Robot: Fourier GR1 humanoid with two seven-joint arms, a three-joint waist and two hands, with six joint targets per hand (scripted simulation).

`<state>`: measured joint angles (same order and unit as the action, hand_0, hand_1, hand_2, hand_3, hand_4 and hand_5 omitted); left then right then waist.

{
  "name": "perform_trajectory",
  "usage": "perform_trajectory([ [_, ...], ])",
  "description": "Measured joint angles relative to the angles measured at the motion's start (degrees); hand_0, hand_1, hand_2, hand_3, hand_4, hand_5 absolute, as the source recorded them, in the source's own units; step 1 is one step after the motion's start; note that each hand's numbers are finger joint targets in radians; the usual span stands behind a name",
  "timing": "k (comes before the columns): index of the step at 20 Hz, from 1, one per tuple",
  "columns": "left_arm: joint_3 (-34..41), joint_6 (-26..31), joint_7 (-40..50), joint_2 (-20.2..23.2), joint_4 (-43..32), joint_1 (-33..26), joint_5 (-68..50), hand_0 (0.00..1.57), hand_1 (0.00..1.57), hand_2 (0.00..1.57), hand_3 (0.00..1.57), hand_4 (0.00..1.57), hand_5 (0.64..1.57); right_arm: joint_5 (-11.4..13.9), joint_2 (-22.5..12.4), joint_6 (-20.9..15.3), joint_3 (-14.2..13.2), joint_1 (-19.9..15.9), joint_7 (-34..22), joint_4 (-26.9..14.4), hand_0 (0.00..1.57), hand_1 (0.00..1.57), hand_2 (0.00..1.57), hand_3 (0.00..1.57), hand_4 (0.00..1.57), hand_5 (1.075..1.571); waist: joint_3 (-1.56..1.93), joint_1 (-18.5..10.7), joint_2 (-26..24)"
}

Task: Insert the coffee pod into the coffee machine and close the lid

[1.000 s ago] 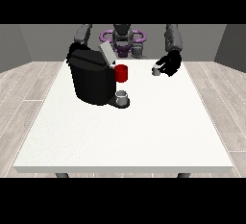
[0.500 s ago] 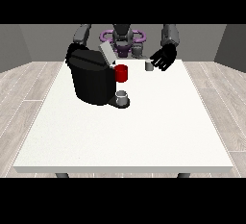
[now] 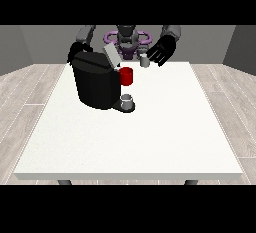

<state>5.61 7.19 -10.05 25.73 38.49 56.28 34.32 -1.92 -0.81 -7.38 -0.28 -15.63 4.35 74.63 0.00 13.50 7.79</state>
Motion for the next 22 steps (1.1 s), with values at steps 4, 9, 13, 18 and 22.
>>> perform_trajectory([
  [4, 1.69, 0.45, 1.20, 1.48, -0.96, 3.16, -0.48, 1.28, 1.28, 1.33, 1.27, 0.48, 1.571, 0.68, -0.44, 0.27, 0.94, -0.60, -1.10, 2.27, 0.00, 0.00, 0.00, 0.00, 0.51, 1.571, 0.00, 2.18, 1.58],
  [9, 1.80, 1.66, 2.73, 1.80, -0.97, 7.03, -0.14, 1.28, 1.28, 1.33, 1.26, 0.52, 1.571, 1.42, 0.05, -1.68, 1.25, -1.74, -1.59, 2.79, 0.00, 0.00, 0.00, 0.00, 0.50, 1.571, 0.01, 2.82, 2.88],
  [13, 1.68, 0.91, 3.41, 1.66, -1.14, 8.92, 0.71, 1.26, 1.26, 1.30, 1.24, 0.49, 1.571, 1.78, -0.33, -2.20, 0.84, -3.26, -2.10, 3.48, 0.00, 0.00, 0.00, 0.00, 0.52, 1.571, 0.01, 3.43, 4.37],
  [18, 1.83, -0.03, 3.67, 1.02, -1.87, 9.65, 1.21, 1.29, 1.29, 1.32, 1.22, 0.50, 1.571, 1.11, -1.70, -1.49, -0.30, -4.49, -3.09, 4.76, 0.00, 0.00, 0.00, 0.00, 0.53, 1.571, 0.01, 4.20, 5.57],
  [22, 1.81, 1.09, 3.92, 0.94, -2.21, 10.36, 1.28, 1.32, 1.32, 1.33, 1.23, 0.51, 1.571, 0.82, -2.22, -1.35, -1.29, -4.01, -2.08, 4.29, 0.00, 0.00, 0.00, 0.00, 0.52, 1.571, 0.01, 3.72, 6.10],
])
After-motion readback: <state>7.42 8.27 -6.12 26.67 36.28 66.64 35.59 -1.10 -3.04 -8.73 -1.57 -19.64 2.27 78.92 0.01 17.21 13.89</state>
